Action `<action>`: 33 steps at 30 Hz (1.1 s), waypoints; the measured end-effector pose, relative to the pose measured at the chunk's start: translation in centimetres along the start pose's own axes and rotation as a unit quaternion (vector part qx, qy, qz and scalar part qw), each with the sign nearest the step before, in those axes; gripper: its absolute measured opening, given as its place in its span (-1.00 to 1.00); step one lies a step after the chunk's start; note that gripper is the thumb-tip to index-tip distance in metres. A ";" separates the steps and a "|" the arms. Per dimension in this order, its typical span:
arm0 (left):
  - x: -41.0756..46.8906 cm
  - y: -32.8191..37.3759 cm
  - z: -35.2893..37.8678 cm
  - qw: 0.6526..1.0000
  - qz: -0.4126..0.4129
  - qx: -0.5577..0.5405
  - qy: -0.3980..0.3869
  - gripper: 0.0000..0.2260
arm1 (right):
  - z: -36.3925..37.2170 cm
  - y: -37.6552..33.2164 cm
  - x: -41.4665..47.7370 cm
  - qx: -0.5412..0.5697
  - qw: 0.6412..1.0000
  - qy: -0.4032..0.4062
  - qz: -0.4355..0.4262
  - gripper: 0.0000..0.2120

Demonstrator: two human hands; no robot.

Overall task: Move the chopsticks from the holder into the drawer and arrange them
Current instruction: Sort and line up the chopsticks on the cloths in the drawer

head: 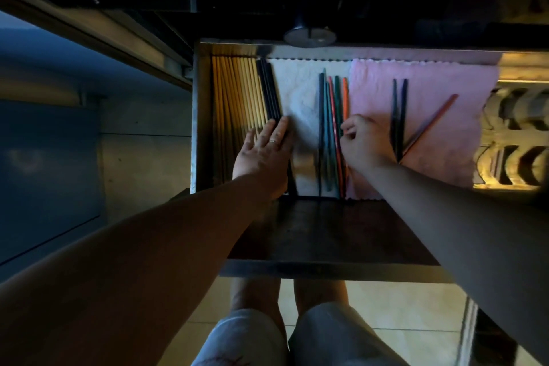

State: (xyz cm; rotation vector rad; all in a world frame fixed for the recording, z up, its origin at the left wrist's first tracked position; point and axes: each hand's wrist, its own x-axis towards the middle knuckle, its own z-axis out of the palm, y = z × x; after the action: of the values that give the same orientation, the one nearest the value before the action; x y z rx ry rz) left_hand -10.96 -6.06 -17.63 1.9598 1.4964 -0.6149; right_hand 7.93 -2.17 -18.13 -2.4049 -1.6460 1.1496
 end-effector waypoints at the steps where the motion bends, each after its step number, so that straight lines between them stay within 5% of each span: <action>1: 0.0 0.3 0.0 1.000 -0.009 -0.003 0.002 -0.27 | -0.2 0.5 0.1 0.005 1.000 -0.005 -0.002 -0.80; 10: 0.8 4.7 -1.6 0.990 -0.035 -0.114 0.081 -0.59 | -2.2 3.1 0.6 -0.002 0.999 -0.024 -0.024 -0.76; 16: 4.5 8.4 -1.7 0.903 -0.223 -0.356 0.088 -0.71 | -3.6 5.6 0.9 -0.005 0.999 -0.028 -0.036 -0.69; 21: 6.2 9.3 -0.9 0.877 -0.308 -0.359 0.088 -0.83 | -4.3 7.0 0.9 0.030 0.998 -0.038 -0.031 -0.70; 33: 6.6 11.1 -1.7 0.867 -0.343 -0.357 0.060 -0.82 | -6.0 9.4 2.0 -0.007 0.999 0.029 -0.020 -0.72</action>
State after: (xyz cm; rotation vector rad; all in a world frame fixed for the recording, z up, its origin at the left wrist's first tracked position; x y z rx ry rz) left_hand 1.44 -2.45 -18.94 0.8935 2.1202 -0.1422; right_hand 19.21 -2.47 -18.55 -2.3791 -1.6817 1.0556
